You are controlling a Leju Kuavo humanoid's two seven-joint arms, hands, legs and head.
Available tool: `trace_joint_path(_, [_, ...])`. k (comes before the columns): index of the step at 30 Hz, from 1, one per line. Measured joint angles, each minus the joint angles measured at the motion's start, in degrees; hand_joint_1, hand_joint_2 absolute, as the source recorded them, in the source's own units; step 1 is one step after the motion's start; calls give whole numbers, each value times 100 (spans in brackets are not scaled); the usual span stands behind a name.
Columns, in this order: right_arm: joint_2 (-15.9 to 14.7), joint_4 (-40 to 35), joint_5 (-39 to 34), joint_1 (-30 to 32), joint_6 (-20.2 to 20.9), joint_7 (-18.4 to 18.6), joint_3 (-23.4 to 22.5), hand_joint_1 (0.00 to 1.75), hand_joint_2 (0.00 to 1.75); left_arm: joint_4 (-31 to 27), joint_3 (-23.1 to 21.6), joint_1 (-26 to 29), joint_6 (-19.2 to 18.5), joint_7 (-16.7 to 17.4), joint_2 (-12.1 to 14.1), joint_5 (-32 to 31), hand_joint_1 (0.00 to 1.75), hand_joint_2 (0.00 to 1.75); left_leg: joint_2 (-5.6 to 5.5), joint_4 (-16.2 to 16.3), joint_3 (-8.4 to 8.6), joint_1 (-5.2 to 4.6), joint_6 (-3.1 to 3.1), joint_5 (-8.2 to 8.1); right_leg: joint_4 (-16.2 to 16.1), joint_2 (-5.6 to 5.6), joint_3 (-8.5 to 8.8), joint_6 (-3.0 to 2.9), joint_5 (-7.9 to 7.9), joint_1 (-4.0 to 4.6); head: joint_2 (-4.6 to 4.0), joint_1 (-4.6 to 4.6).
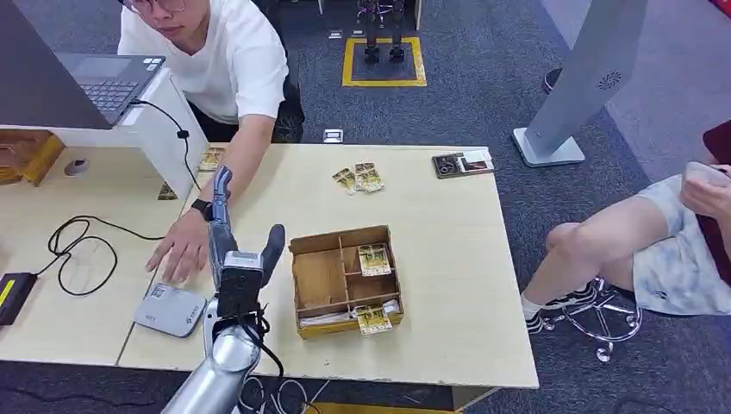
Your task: Pass the card to the sensor for recognition and then transmit it.
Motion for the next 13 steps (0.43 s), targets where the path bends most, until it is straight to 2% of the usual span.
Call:
trace_joint_path(1, [5,11,0,0,0,0,-7,0,175,-64,39,65,0,-44,-22,-4,0,175,0,0,0,0,0,0,0,0,0,0,0,0,0,4])
trace_joint_path(5, [42,59,0,0,-7,0,-39,0,175,-350,225,305,0,-291,-171,-188,0,175,0,0,0,0,0,0,0,0,0,0,0,0,0,2])
trace_joint_path(13, [103,144,0,-1,-26,0,-131,0,175,-794,332,691,0,-475,-272,-20,0,175,0,0,0,0,0,0,0,0,0,0,0,0,0,2])
